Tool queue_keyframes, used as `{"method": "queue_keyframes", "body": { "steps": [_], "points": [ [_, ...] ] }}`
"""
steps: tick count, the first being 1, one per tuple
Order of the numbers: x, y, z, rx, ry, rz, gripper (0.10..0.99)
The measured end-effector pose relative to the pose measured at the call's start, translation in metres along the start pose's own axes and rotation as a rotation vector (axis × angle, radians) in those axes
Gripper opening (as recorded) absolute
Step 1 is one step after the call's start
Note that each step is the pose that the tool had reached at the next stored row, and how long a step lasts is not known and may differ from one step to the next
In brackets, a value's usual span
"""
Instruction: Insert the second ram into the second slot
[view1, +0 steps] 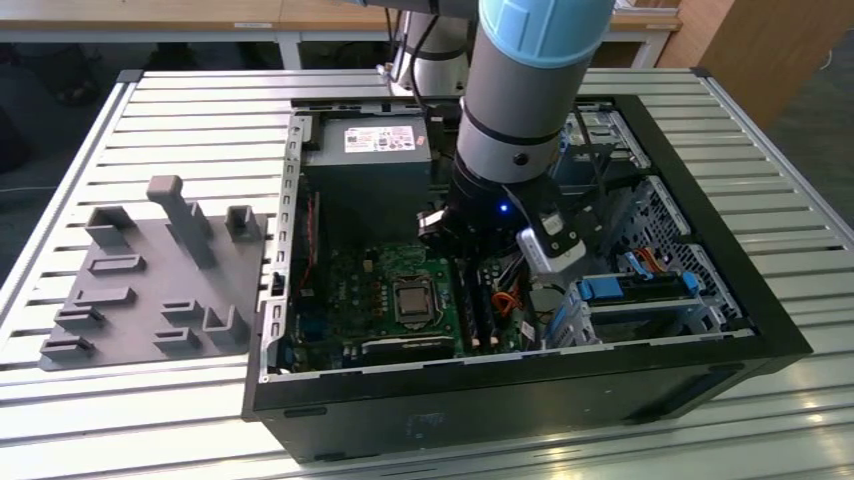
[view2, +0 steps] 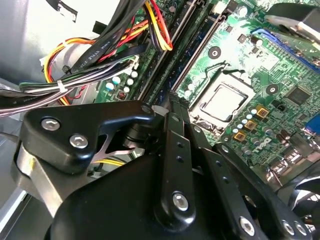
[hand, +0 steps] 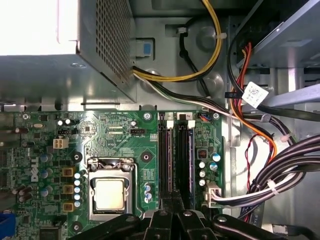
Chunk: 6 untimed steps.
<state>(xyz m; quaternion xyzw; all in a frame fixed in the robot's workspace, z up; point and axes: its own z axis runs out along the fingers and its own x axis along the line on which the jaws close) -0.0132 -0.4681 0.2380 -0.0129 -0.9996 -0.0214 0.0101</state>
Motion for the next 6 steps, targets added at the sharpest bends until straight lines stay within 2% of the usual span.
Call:
{"method": "queue_keyframes", "body": {
  "steps": [6],
  "points": [
    [0.0000,0.0000,-0.0001,-0.001,0.0000,0.000,0.106]
  ]
}}
